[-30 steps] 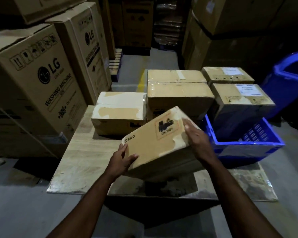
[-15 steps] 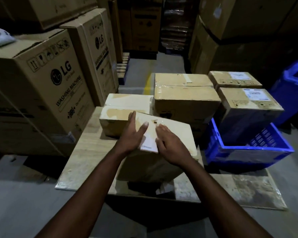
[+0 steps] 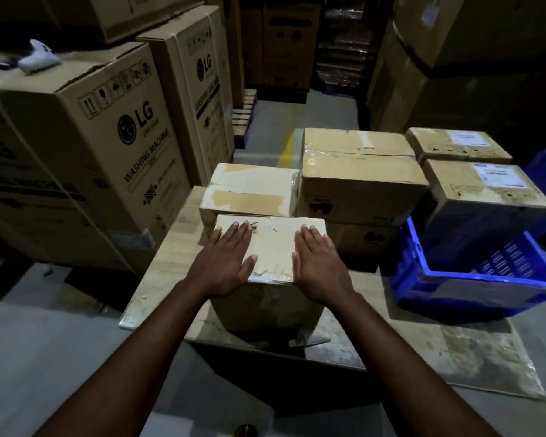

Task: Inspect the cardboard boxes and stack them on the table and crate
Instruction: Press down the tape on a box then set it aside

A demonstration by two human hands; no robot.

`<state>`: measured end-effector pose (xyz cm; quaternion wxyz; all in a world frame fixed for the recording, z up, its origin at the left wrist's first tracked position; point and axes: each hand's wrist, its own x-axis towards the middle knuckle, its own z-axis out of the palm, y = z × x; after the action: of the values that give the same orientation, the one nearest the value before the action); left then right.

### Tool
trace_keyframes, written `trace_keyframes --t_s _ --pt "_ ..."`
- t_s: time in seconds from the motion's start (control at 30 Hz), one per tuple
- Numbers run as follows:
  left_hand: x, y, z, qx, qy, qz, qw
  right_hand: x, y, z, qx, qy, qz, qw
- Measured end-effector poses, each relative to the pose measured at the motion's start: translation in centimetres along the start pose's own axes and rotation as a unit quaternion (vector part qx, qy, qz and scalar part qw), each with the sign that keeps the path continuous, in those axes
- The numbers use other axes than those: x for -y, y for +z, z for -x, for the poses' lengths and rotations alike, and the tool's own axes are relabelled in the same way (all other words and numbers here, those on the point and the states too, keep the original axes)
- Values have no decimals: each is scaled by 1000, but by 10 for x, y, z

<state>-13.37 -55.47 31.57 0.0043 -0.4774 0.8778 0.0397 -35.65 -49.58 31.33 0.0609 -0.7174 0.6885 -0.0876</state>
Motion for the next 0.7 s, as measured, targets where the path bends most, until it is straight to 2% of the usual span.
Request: trace_keyframes --t_s 0.1,0.2,0.3,0.43,0.5,0.6,0.63,0.7 --pt "-11 -4 -3 7 -17 20 1000 -8 -5 -1 13 -15 -16 1000" --pt "-34 -2 -4 -2 8 31 999 -18 -2 4 -20 7 -67 998" --pt "-41 5 -5 -24 21 14 999 -23 8 5 -24 43 -136 989" --pt "-29 5 -4 -29 29 32 999 -25 8 1 -18 21 -233 972" --pt "-21 7 0 -61 0 28 998 -31 11 9 -27 44 -318 947" --pt "-11 13 12 -122 -57 35 990 -41 17 29 28 149 -496 855" --pt "-10 14 15 -136 -65 48 987 -43 20 34 50 163 -534 828" --pt "-9 17 18 -158 -82 75 981 -44 27 41 66 157 -571 803"
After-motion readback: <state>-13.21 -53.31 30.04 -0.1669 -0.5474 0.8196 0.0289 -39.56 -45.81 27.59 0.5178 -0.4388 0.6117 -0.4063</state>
